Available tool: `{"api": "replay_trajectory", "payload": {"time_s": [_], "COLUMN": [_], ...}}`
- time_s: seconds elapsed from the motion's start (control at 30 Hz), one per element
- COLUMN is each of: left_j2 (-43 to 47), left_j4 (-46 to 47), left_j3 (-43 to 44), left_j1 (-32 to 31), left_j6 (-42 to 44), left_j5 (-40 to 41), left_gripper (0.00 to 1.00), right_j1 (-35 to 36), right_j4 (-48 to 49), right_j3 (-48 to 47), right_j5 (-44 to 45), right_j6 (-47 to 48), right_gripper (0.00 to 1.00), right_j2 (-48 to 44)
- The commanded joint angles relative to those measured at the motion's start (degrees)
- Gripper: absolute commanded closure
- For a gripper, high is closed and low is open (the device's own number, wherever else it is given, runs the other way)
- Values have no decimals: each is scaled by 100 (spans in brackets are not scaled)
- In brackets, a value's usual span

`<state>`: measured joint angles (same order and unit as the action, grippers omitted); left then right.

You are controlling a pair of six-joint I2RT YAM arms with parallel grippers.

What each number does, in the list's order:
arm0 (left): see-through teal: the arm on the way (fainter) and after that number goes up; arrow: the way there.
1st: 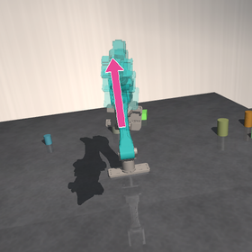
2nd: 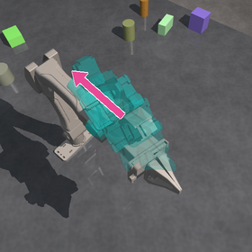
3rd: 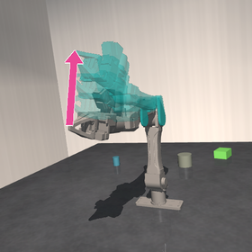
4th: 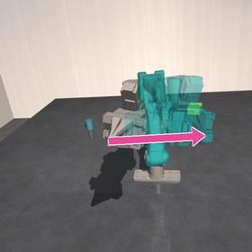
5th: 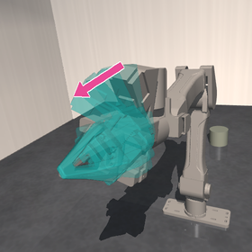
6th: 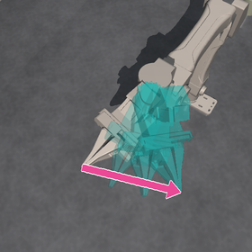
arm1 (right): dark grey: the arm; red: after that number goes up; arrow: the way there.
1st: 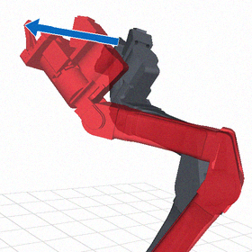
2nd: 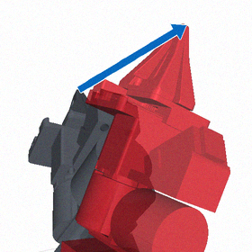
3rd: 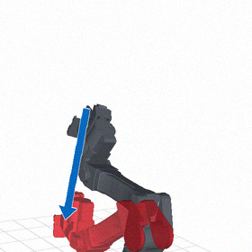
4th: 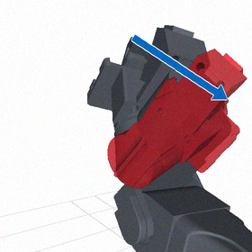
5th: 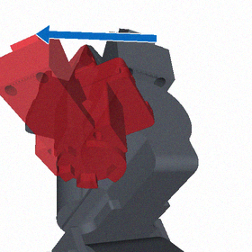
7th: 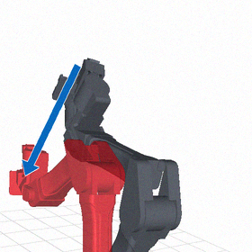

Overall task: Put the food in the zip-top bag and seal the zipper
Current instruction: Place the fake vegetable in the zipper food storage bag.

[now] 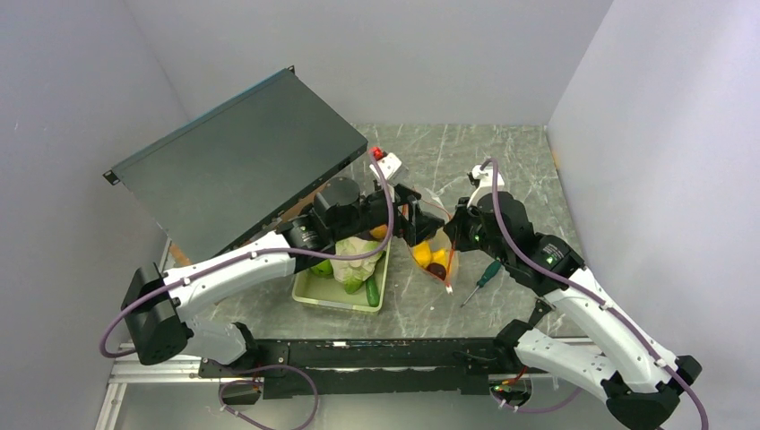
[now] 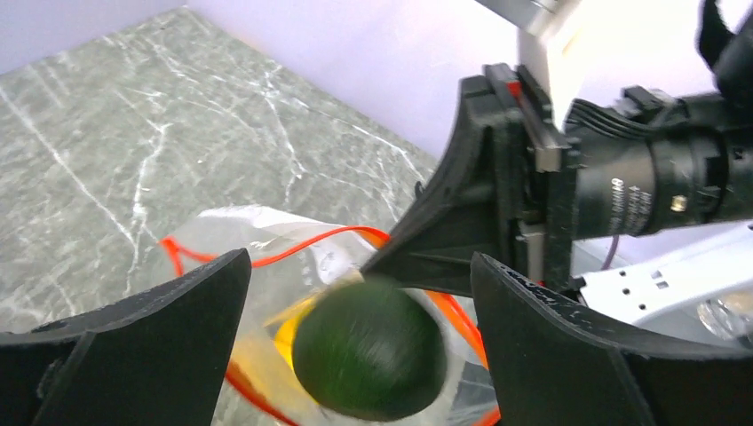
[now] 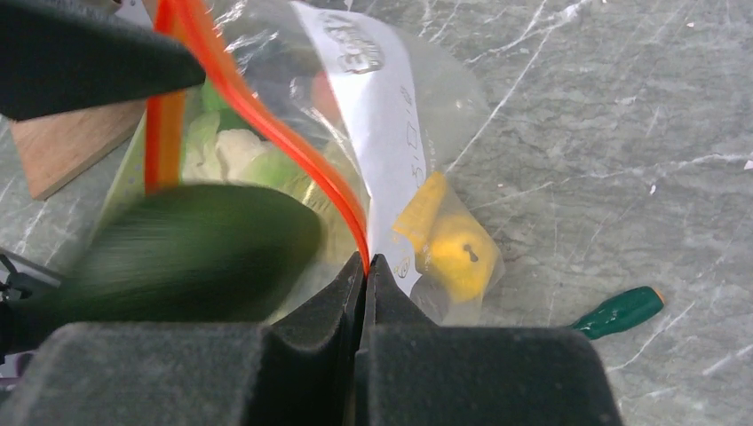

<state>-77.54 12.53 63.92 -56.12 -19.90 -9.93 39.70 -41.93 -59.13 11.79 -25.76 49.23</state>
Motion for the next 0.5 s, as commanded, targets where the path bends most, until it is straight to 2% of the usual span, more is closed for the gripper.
{"api": "replay_trajectory", "payload": {"time_s": [0.0,0.13,0.33,0.47], "left_j2": [-100,17,666,1033], "left_j4": [-39,-291,-337,-1096], "left_j3": [282,459,158,135], "left_j1": [153,153,156,155], "left_j6": [187,31,-326,-497], "left_j5": [188,-197,-410,-240], "left_gripper": [0,0,0,0], "right_j1": [7,13,13,11], "right_j4": [282,284,321,361], "right_j3": [-59,-27,16,59], "right_j5": [-77,-89,-89,-108], "right_j6": [-101,-105,-104,-97], "right_gripper": [100,100,100,100], "right_j2": [-120,-156,-136,-123]}}
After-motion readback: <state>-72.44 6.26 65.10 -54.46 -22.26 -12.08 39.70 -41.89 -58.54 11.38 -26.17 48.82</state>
